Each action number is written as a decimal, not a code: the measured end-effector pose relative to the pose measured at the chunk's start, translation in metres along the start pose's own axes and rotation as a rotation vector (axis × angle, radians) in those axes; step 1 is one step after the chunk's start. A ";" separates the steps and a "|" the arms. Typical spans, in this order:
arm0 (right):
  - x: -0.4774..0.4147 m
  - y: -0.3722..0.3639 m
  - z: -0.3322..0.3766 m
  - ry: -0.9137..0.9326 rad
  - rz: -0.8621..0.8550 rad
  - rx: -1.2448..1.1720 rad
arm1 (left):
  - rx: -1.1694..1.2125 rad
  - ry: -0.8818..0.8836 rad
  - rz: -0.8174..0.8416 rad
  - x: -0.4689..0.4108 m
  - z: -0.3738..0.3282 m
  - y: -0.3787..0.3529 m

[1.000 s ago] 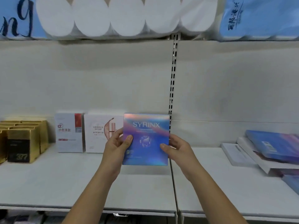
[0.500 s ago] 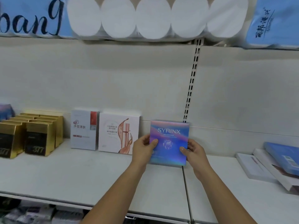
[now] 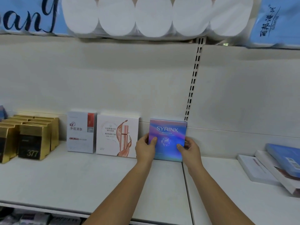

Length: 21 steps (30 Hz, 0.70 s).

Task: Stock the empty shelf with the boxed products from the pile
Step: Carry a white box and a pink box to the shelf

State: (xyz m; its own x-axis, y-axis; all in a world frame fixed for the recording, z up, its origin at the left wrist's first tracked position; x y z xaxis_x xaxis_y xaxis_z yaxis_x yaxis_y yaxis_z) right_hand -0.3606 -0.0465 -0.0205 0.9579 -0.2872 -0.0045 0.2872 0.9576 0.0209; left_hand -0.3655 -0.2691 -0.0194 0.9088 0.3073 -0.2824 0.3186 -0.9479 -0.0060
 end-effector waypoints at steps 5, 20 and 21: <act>-0.002 0.002 -0.003 -0.002 0.015 0.036 | -0.047 -0.019 0.022 0.002 -0.002 0.001; 0.089 0.055 0.055 0.126 0.116 0.027 | -0.162 -0.227 0.279 0.080 -0.075 0.010; 0.097 0.056 0.054 0.126 0.140 0.029 | -0.152 -0.220 0.275 0.089 -0.073 0.015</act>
State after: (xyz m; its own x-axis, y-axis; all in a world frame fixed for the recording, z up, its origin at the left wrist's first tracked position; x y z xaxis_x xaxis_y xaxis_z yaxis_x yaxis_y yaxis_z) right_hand -0.2512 -0.0219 0.0344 0.9816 -0.1443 -0.1250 0.1525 0.9865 0.0590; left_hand -0.2600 -0.2499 0.0259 0.8918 0.0024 -0.4525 0.1226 -0.9638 0.2366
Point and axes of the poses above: each hand's wrist, its own x-axis away from the middle knuckle, its own y-axis out of the back of the hand, z = x × y, the point moved 10 cm from there along -x, towards the middle knuckle, and after that the axes turned 8 degrees about -y, right-handed, at the moved point
